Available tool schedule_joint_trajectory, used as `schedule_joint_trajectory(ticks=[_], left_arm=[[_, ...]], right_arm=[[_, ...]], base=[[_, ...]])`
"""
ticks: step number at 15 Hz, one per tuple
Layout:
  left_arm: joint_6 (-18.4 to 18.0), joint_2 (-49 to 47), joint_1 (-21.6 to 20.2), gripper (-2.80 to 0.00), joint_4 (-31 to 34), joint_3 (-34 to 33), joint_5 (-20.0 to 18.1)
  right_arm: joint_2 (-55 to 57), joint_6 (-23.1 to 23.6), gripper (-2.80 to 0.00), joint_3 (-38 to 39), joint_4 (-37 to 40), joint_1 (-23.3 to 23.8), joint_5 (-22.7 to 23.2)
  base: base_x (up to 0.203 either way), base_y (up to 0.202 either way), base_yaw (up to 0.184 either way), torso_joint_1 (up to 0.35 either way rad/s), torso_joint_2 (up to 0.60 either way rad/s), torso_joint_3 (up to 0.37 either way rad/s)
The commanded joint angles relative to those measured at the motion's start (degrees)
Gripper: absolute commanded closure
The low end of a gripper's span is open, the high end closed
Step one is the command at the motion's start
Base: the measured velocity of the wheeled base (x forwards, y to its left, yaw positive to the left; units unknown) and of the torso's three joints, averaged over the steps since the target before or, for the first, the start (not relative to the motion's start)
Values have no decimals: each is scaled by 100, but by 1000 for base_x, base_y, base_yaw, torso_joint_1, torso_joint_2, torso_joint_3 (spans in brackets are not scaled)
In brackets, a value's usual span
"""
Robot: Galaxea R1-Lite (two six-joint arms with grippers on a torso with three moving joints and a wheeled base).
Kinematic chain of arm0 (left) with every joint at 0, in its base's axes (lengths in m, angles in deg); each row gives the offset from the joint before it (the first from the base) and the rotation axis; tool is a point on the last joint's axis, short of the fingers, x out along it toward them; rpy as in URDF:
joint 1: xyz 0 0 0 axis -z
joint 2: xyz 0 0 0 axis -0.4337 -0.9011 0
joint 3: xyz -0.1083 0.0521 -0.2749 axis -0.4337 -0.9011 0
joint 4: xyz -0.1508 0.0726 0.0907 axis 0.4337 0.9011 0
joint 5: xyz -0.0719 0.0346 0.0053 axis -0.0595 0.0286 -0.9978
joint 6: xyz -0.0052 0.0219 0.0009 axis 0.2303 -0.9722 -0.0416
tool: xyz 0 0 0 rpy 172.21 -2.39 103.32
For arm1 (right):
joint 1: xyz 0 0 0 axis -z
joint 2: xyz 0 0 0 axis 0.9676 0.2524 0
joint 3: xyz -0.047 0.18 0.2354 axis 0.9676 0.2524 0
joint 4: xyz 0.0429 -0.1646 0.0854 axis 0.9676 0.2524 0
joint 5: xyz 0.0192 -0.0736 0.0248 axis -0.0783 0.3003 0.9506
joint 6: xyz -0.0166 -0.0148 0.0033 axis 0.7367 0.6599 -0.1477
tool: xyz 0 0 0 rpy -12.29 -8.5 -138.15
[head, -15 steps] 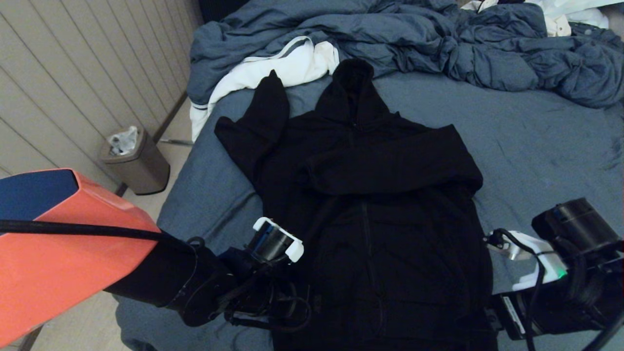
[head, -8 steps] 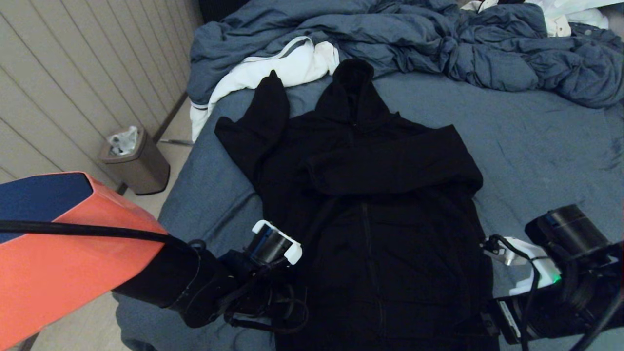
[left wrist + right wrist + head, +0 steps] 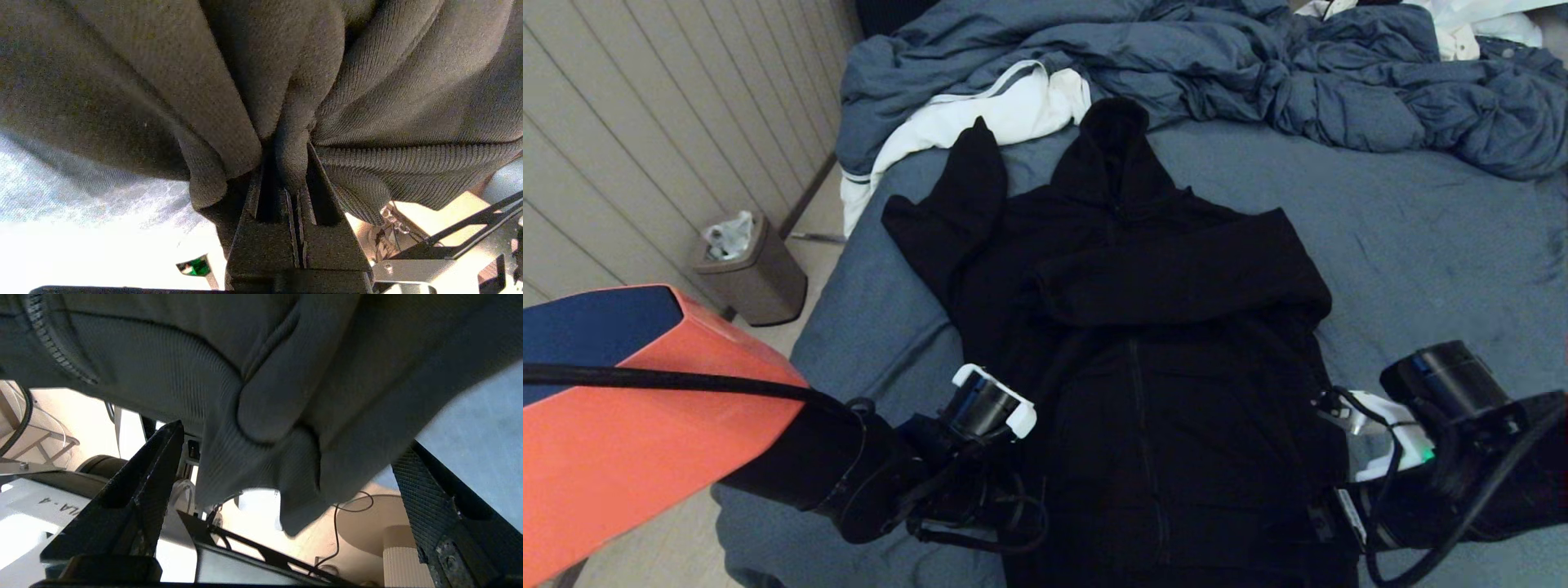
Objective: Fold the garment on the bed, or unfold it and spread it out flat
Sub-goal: Fold the black sweatshirt
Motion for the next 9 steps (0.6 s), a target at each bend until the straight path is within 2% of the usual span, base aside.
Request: schedule_joint_trajectory(ticks=[1, 7, 8, 9], left_arm=[[21, 23, -1, 0, -27, 10, 8], [17, -21, -1, 0, -36, 27, 8], [21, -21, -1, 0, -36, 27, 8], [21, -21, -1, 0, -36, 27, 8]], right_arm=[[183, -3, -280, 44, -32, -19, 10], [363, 5, -280, 185, -43, -11, -217], [435, 10, -24, 189, -86, -11, -218], [467, 17, 0, 206, -171, -11, -221]], base=[[0, 0, 0, 0, 0, 0], [0, 0, 0, 0, 0, 0], [0, 0, 0, 0, 0, 0], [0, 0, 0, 0, 0, 0]])
